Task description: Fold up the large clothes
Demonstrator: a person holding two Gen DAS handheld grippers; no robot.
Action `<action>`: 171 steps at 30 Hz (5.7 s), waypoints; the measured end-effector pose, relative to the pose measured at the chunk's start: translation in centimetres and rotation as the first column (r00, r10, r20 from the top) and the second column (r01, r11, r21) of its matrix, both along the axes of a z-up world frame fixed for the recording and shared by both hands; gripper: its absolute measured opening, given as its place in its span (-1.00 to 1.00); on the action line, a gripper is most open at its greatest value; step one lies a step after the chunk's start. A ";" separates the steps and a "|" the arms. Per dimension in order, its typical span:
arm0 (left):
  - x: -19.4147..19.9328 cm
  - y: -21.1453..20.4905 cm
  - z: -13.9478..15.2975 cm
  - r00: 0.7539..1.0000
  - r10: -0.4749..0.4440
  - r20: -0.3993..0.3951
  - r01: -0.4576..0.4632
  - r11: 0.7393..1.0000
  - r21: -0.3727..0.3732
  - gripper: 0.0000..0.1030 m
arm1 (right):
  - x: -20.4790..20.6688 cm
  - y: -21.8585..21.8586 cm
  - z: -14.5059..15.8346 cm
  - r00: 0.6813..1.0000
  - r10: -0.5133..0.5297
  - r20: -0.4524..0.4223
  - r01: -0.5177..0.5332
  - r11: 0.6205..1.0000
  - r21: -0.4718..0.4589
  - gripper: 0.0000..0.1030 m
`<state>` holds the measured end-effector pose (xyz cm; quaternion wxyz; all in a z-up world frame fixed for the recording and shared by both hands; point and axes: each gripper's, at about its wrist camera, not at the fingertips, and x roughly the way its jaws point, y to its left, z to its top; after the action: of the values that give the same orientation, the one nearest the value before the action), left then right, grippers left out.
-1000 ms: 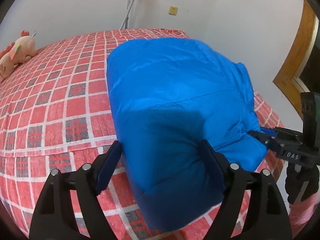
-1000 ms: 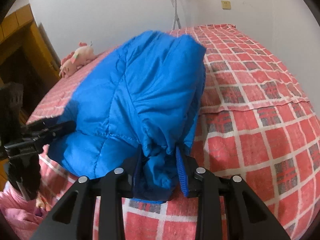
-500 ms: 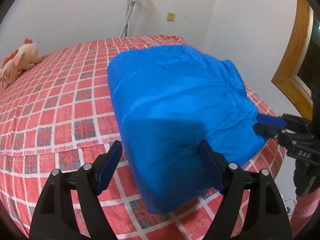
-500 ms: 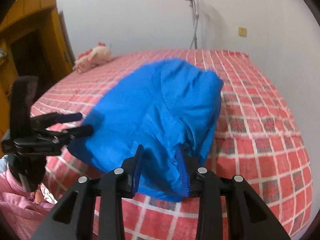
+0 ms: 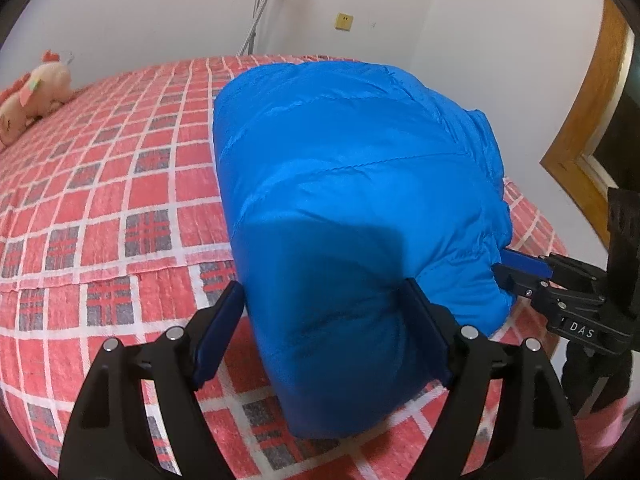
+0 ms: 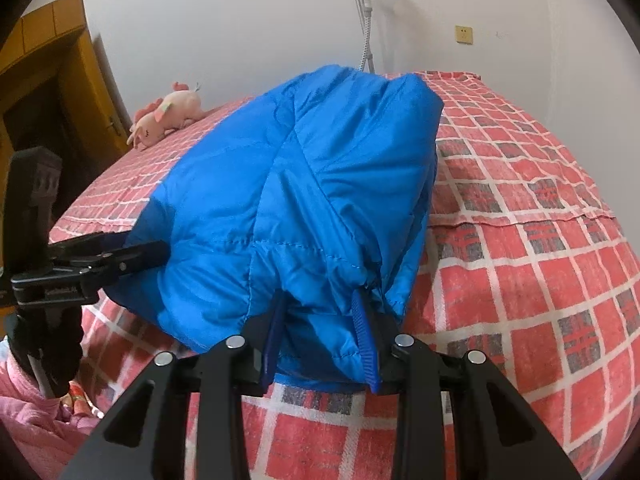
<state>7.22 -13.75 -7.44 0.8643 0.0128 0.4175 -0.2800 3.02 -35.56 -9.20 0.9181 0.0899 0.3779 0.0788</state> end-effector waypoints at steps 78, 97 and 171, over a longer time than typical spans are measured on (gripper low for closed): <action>10.7 2.4 1.1 0.967 0.039 -0.252 -0.031 0.999 0.037 0.85 | 11.5 -3.8 0.4 0.871 0.048 -0.489 0.019 0.991 0.133 0.92; 10.7 0.2 -0.5 0.948 -0.082 -0.307 0.034 0.987 -0.159 0.27 | 11.1 -3.0 -1.0 0.933 0.235 -0.275 -0.124 0.922 0.367 0.16; 11.6 13.2 4.3 0.923 0.374 0.089 -0.383 0.916 0.120 0.86 | 18.0 7.8 4.4 0.981 0.191 -0.046 -0.192 0.981 -0.024 0.92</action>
<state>18.85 -0.53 -3.12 0.9123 -0.0008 0.4020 -0.0783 21.03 -27.80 -4.83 0.8990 0.0419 0.4058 0.1593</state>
